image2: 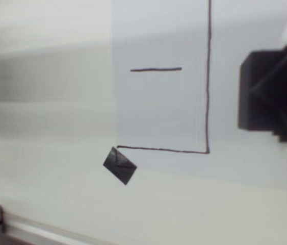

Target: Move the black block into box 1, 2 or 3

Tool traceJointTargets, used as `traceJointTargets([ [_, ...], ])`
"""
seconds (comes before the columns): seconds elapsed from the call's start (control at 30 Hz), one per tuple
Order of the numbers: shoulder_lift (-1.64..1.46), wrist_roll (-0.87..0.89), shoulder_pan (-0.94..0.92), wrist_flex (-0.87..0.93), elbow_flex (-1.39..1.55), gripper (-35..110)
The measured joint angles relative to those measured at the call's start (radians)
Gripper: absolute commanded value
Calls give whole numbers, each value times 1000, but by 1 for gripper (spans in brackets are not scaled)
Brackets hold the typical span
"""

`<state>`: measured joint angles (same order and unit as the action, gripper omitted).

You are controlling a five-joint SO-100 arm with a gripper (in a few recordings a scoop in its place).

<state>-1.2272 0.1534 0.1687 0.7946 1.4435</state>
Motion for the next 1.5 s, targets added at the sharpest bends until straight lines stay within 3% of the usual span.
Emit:
traceJointTargets([
  [0.67,311,9,-67,0,-420,0],
  [1.5,446,-26,-95,-6,-526,2],
])
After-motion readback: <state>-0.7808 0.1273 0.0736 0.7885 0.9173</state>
